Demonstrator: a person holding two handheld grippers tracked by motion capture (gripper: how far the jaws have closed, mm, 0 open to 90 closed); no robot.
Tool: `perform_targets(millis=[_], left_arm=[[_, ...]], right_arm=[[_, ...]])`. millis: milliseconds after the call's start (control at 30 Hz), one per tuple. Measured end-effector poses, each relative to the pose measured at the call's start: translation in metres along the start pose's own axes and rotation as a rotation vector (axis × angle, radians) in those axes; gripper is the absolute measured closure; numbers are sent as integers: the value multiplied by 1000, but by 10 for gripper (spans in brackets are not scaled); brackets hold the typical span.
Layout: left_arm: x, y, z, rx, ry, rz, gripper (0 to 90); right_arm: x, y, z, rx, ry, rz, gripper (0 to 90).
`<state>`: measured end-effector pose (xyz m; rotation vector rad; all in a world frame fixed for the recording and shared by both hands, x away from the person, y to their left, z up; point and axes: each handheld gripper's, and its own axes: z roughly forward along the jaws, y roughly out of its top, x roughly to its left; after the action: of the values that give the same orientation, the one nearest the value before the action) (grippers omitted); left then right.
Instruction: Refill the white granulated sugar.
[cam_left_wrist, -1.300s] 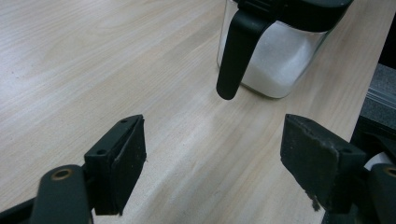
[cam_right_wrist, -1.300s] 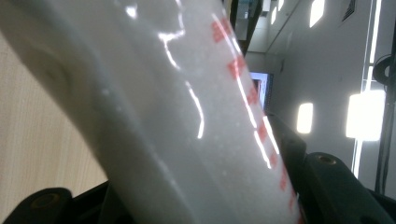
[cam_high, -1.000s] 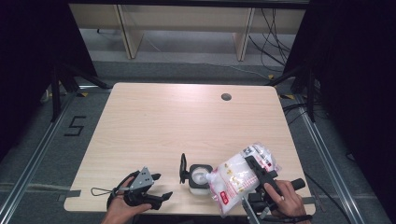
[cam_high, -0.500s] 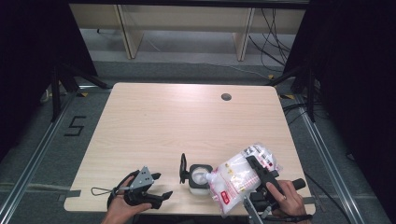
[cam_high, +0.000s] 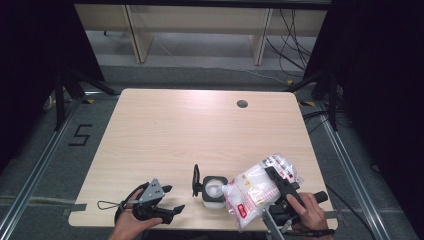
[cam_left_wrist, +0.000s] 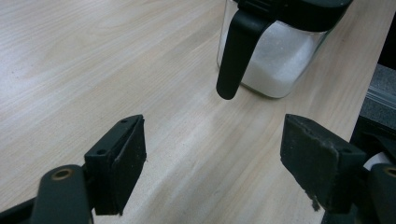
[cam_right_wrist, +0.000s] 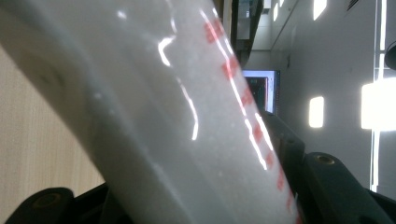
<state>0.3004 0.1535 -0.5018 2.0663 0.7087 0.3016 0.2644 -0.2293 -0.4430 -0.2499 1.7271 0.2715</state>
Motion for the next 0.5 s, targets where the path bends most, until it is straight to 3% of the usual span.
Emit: perform_targets(millis=[33,67,100,167,200,233,267,300,333,367,433,467,500], left_arm=[[-1,0,0,7,2,-12,220],[-2,-1,0,5,0,-28,220],[-2,-1,0,6,3,-29,220],[0,0,0,1,1,3,220],[0,0,-1,4,1,-3,220],[-1,0,-1,4,0,-3,220],[-1,-1,-1,19,10,-13,220],[-2,0,0,1,1,-32,220],[-2,-1,0,-1,2,-29,220],[-2,0,0,2,2,-32,220],[-3,-1,0,-5,1,-42,220],[-2,-1,0,3,2,-33,220],[-2,0,0,2,2,-33,220]], right_arm=[[-3,0,0,-3,6,-32,551],[-3,0,1,-14,-2,-20,551],[-1,-1,0,0,14,29,551],[-2,-2,1,-13,7,12,551],[-5,-2,2,-26,2,-25,551],[-3,-2,2,-14,14,14,551],[-3,-3,3,-27,20,23,552],[-2,-4,3,-29,24,55,552],[-3,-5,3,-31,26,56,553],[2,-7,2,-20,37,135,554],[-6,-8,4,-43,31,37,555],[-2,-10,4,-39,48,99,556],[0,-11,5,-39,48,131,557]])
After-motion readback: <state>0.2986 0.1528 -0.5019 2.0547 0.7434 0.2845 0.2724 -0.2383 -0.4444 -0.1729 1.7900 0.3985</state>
